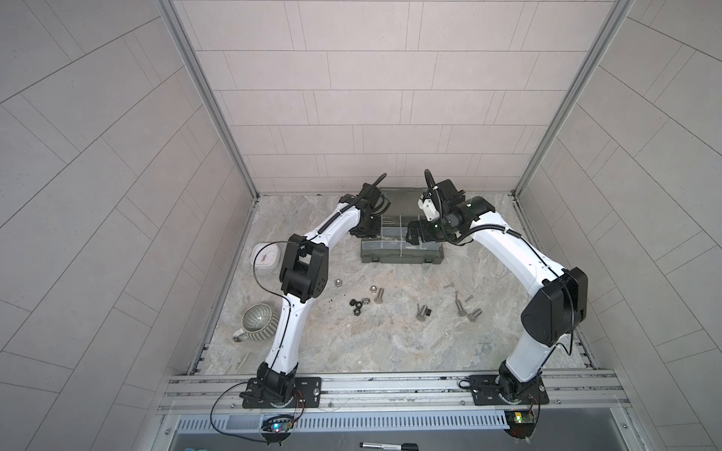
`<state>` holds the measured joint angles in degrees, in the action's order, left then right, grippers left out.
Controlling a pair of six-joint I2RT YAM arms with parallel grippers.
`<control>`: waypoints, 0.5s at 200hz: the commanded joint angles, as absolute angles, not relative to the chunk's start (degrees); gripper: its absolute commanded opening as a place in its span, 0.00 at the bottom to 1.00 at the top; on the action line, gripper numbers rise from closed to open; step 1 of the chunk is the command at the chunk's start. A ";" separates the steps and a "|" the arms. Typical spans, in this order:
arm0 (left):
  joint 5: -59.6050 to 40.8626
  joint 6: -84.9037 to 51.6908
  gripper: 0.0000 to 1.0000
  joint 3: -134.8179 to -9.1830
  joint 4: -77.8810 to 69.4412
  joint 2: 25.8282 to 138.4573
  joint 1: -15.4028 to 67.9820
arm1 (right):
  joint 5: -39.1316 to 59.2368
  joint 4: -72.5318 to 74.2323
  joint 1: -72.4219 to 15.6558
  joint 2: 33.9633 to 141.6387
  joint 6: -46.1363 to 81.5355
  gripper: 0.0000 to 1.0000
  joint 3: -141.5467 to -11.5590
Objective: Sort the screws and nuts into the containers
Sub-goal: 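Carry the nut over the box and drop it into a compartment, then move the left gripper back over another silver hex nut while the right gripper withdraws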
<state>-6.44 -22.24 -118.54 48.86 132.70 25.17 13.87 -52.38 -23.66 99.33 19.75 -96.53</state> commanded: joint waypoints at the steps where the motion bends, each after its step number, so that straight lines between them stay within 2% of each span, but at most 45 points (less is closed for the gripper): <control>1: -6.26 -22.14 0.22 -121.73 49.78 133.58 25.13 | 13.14 -54.00 -23.55 98.65 18.47 0.99 -97.47; 10: -6.17 -21.91 0.27 -122.27 49.92 133.82 25.01 | 13.01 -54.18 -23.55 98.53 18.32 0.99 -97.39; 39: -5.45 -21.28 0.58 -123.56 50.54 133.38 24.97 | 12.80 -54.32 -23.55 97.40 17.32 0.99 -96.36; 50: -5.19 -20.99 0.65 -123.57 50.49 132.88 24.87 | 12.65 -54.32 -23.51 96.82 17.01 0.99 -95.77; 65: -4.94 -20.58 0.70 -123.58 50.93 131.98 24.79 | 12.24 -54.44 -23.55 96.01 16.73 0.99 -94.81; 100: -3.61 -19.56 0.70 -119.57 53.94 127.10 24.36 | 11.87 -55.91 -23.64 93.75 16.35 0.99 -92.81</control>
